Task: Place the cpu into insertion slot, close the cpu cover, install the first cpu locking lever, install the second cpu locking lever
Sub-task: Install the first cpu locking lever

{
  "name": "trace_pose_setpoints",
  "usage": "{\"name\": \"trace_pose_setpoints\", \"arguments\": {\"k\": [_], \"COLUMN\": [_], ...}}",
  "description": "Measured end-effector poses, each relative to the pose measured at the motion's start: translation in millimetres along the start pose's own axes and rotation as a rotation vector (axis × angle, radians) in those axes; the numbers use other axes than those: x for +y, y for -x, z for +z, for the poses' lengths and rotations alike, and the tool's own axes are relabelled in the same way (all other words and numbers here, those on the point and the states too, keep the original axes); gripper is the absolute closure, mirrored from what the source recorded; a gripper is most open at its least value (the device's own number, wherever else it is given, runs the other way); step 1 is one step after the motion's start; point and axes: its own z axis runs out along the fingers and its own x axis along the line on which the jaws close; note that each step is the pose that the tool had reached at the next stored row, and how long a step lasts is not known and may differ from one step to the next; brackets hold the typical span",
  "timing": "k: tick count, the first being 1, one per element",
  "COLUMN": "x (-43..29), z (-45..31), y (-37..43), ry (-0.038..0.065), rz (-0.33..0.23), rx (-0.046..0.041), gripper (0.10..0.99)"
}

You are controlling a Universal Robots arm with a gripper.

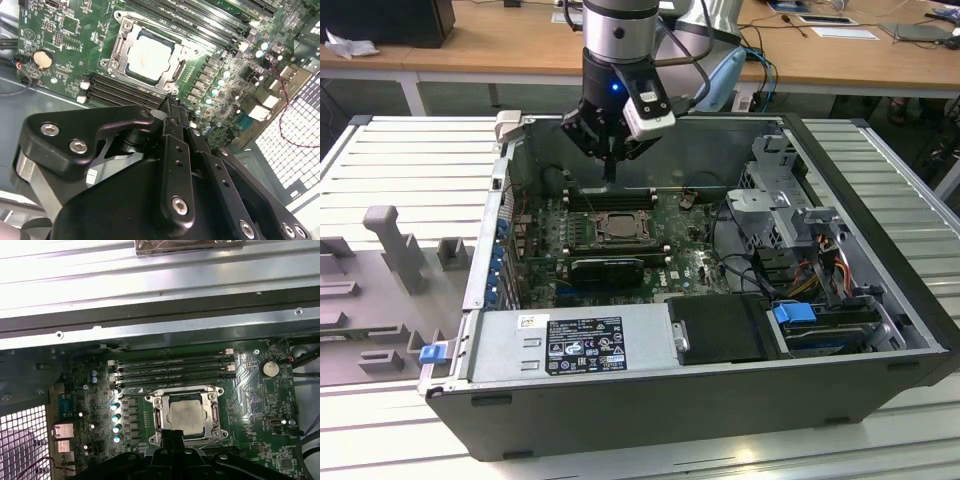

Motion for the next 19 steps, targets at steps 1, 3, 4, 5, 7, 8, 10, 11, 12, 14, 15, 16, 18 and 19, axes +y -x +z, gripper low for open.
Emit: {"name": "trace_pose_setpoints", "arguments": {"k": [1, 3, 4, 5, 7, 8, 10, 11, 12, 14, 15, 16, 18, 19], "x": [0.0, 0.0, 0.0, 0.0, 0.0, 0.0, 0.0, 0.0, 0.0, 0.0, 0.0, 0.0, 0.0, 0.0], "z": [0.0, 0.0, 0.0, 0.0, 0.0, 0.0, 0.0, 0.0, 0.0, 0.0, 0.0, 0.0, 0.0, 0.0], "y": [0.0, 0.0, 0.0, 0.0, 0.0, 0.0, 0.0, 0.0, 0.0, 0.0, 0.0, 0.0, 0.0, 0.0], "ry": [0.000, -0.001, -0.001, -0.001, -0.002, -0.002, -0.002, -0.003, -0.003, -0.004, -0.004, -0.004, -0.005, -0.006], "rz": [-0.007, -0.022, -0.035, -0.045, -0.057, -0.062, -0.080, -0.087, -0.095, -0.112, -0.131, -0.139, -0.164, -0.203], "rx": [0.0004, 0.0010, 0.0016, 0.0022, 0.0027, 0.0030, 0.0038, 0.0041, 0.0045, 0.0054, 0.0062, 0.0066, 0.0078, 0.0096], "gripper": [0.980, 0.980, 0.980, 0.980, 0.980, 0.980, 0.980, 0.980, 0.980, 0.980, 0.980, 0.980, 0.980, 0.980]}}
